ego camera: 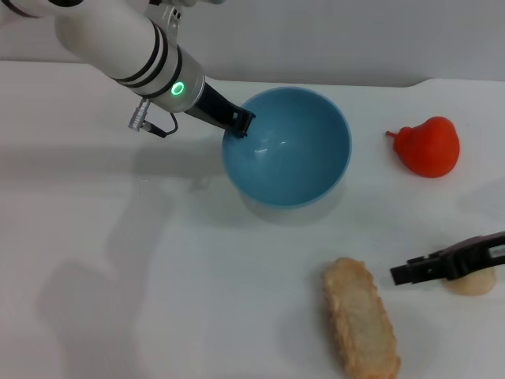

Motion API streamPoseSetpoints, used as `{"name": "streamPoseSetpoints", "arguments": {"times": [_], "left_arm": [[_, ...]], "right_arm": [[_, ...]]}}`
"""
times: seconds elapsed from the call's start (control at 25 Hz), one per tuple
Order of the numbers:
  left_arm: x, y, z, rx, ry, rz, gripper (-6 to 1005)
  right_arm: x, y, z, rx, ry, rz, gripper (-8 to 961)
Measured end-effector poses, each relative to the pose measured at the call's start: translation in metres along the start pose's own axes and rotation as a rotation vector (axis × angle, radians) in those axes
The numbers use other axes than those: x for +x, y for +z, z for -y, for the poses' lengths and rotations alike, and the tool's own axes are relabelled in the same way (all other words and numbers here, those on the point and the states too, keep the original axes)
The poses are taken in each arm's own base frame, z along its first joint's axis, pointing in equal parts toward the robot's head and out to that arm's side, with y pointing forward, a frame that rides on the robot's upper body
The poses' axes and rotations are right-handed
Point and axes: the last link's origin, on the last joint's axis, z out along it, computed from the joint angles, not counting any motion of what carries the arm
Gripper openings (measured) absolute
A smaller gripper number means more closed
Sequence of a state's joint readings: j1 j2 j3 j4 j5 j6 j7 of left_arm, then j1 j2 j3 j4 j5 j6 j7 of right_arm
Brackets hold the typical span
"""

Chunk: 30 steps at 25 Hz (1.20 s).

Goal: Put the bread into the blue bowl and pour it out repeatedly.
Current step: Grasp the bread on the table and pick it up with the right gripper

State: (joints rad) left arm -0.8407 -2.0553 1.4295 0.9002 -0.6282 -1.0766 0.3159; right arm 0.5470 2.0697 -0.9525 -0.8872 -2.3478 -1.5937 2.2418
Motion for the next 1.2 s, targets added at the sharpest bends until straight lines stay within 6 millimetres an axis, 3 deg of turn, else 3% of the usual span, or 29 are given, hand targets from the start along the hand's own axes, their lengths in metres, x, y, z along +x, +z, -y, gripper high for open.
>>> {"name": "streamPoseSetpoints", "arguments": {"times": [0.2, 0.72, 1.2], "left_arm": [[-0.001, -0.001, -0.001, 0.0, 0.004, -0.009, -1], [-0.001, 0.0, 0.0, 0.004, 0.006, -0.018, -2], [0.001, 0.001, 0.0, 0.007, 0.014, -0.029, -1]], "right_arm": [[-0.004, 0.027, 0.003, 0.031, -0.003, -0.046, 474], [-0.014, 0.071, -0.004, 0.034, -0.006, -0.108, 468], [-0.007, 0.08, 0.003, 0.087, -0.001, -0.105, 462]]}}
